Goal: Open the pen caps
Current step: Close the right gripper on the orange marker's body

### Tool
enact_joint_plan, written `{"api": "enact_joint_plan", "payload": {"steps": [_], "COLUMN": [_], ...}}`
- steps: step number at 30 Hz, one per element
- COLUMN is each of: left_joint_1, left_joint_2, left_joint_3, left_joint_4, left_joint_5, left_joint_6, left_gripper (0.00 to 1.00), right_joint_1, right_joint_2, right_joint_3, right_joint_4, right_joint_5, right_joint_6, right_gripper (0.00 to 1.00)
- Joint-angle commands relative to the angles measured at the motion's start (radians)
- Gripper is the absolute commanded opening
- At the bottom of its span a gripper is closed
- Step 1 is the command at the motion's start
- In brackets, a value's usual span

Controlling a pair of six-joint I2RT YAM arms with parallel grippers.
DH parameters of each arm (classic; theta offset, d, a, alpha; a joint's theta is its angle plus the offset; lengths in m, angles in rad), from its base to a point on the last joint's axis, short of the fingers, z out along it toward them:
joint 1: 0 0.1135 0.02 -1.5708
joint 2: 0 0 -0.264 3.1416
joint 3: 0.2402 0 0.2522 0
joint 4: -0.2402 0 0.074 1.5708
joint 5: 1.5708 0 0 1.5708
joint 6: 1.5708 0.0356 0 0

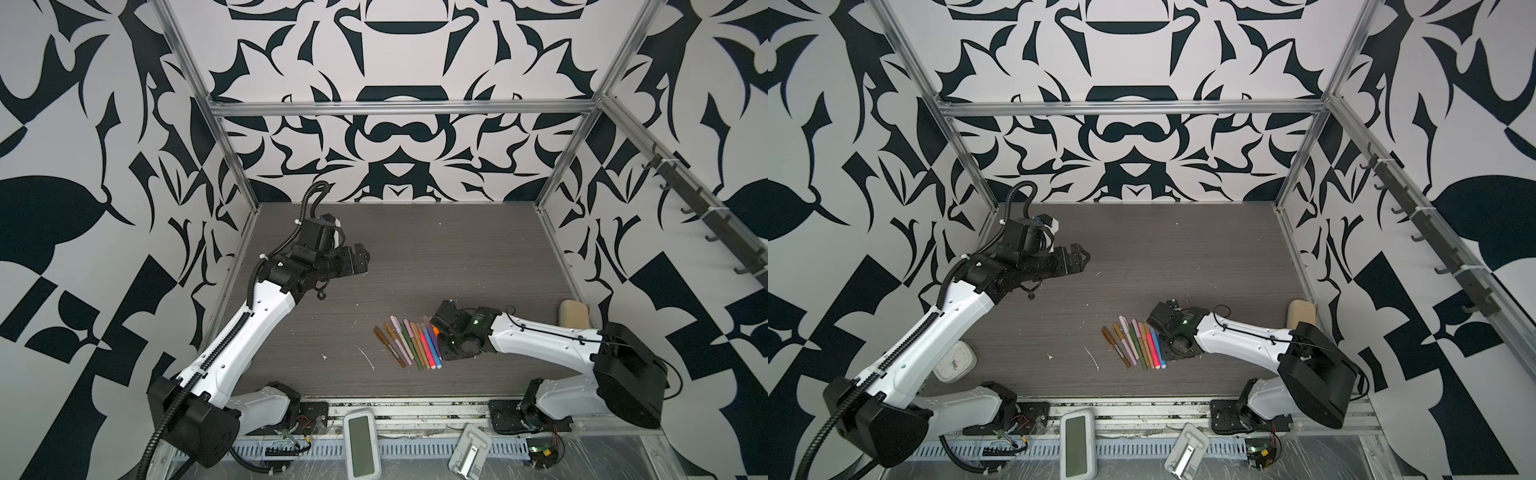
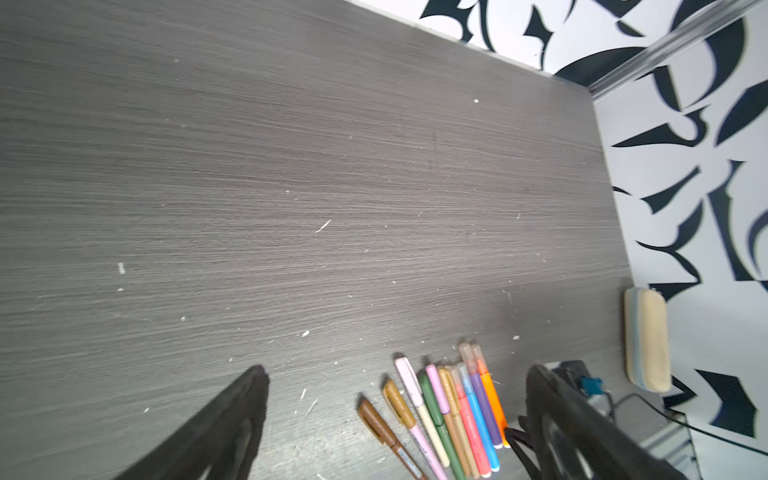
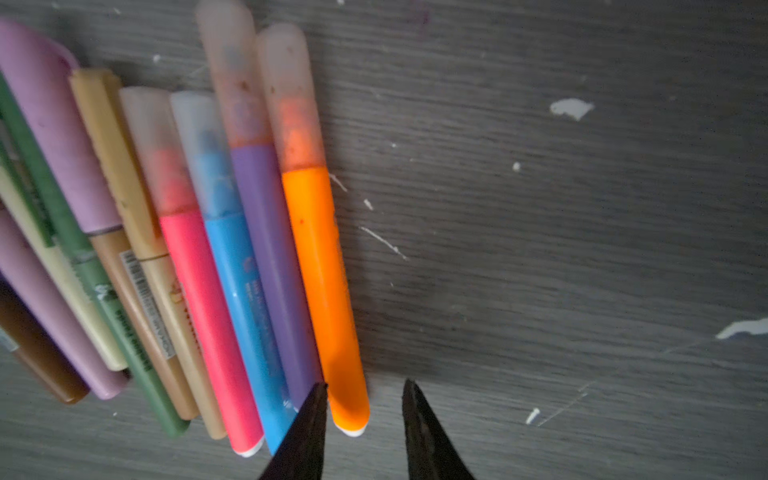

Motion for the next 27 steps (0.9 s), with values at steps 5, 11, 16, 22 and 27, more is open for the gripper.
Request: {"api": "enact_joint_plan", "payload": {"steps": [5,11,16,22,27], "left_joint_1": [0.003,0.004,0.004,0.004,0.004], "left_joint_2": [-0.041,-0.018,-0.023,-0.034,-0.035], "left_joint_3": [0.000,0.029,0.010,-0.015,-0.041], "left_joint_4": [-0.021,-0.099,-0.089,-0.069,-0.033], "left_joint_5": [0.022,0.011,0.072,0.170,0.175], "left_joint_6": [0.031,0.057,0.055,0.048,0.031], "left_gripper": [0.99,0.99,0.99,0.97,0.98], "right_joint_1": [0.000,-0.002,-0.012,-0.017,-0.063], "right_joint_2": [0.042,0.051,0.078,0.122,0.162], "right_joint_3": [0.019,0.046,0.060,0.082,0.106], "right_joint_4": [-0.014,-0.073,-0.082,-0.069,-0.057], "right_joint_5": [0.022,0.084,0.095,0.090,0.057], "right_joint_6": [0.014,0.032,0.038,0.021,-0.040], "right_gripper": [0.33,0.31,0.26,0.25,0.25]}}
